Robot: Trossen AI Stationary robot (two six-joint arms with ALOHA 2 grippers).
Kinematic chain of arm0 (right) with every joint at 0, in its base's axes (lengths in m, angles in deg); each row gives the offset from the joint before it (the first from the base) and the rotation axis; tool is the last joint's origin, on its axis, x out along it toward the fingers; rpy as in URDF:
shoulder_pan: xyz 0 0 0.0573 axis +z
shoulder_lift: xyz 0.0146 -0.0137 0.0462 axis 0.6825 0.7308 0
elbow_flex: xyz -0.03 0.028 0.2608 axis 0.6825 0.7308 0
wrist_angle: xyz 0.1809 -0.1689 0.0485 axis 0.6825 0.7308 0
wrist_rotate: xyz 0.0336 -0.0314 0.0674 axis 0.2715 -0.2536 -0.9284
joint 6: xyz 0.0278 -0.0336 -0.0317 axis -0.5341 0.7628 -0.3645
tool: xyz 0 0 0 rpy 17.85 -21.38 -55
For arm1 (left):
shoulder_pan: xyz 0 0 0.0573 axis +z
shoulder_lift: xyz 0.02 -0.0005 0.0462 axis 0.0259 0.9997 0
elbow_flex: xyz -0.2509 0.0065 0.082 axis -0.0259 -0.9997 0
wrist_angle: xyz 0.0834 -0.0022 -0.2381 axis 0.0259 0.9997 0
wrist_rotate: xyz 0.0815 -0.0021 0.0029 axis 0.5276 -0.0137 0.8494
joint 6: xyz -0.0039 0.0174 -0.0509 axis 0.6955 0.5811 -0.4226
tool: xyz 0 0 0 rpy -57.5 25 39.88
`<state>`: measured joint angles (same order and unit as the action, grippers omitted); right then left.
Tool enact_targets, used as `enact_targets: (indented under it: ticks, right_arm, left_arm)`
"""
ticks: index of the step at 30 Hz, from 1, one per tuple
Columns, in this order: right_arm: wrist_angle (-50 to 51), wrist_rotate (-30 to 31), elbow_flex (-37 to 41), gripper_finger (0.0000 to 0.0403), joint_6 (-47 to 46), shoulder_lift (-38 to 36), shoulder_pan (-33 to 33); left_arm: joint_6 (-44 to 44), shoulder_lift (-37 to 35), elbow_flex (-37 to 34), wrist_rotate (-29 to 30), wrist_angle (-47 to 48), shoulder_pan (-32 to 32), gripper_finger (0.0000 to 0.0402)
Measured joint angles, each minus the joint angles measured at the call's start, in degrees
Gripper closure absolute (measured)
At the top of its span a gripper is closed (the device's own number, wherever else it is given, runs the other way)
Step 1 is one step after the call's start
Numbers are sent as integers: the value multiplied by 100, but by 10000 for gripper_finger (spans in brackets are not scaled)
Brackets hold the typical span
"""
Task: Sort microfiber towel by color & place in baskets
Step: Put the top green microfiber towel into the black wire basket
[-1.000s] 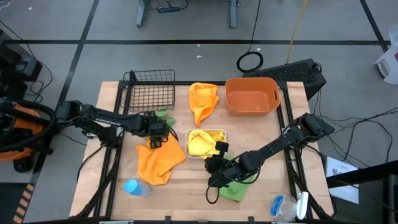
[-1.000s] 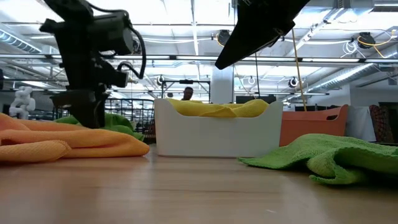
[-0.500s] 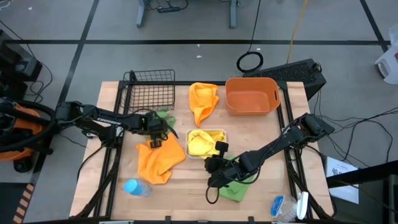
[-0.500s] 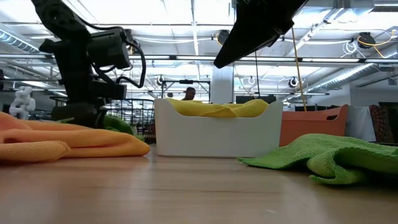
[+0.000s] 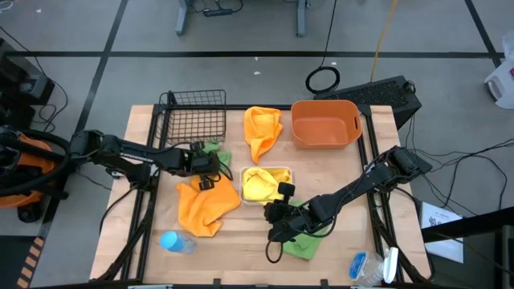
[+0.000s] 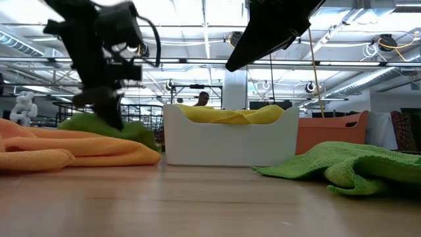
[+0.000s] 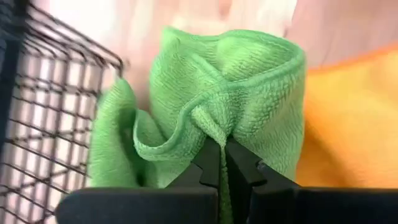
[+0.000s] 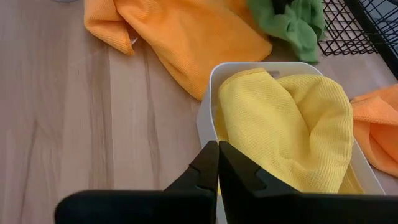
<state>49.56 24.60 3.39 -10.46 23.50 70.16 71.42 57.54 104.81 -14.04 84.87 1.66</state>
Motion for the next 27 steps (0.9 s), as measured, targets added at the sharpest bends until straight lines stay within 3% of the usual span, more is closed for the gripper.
enact_targets:
  ticks: [12, 17, 22, 27]
  right_arm:
    - [-607, 48, 0, 399, 148, 52, 0]
    - [-1200, 554, -4, 399, 357, 75, 0]
    - [-1809, 1179, -4, 398, 817, 99, -30]
    - [-2597, 1300, -4, 372, 1670, 98, -127]
  left_arm:
    - [-67, -1065, 856, 559, 153, -518, 398]
    - [99, -1663, 1138, 648, -211, -683, 398]
    - [434, -2076, 1260, 541, -1037, -926, 399]
    - [726, -2182, 1266, -59, -1801, -1085, 399]
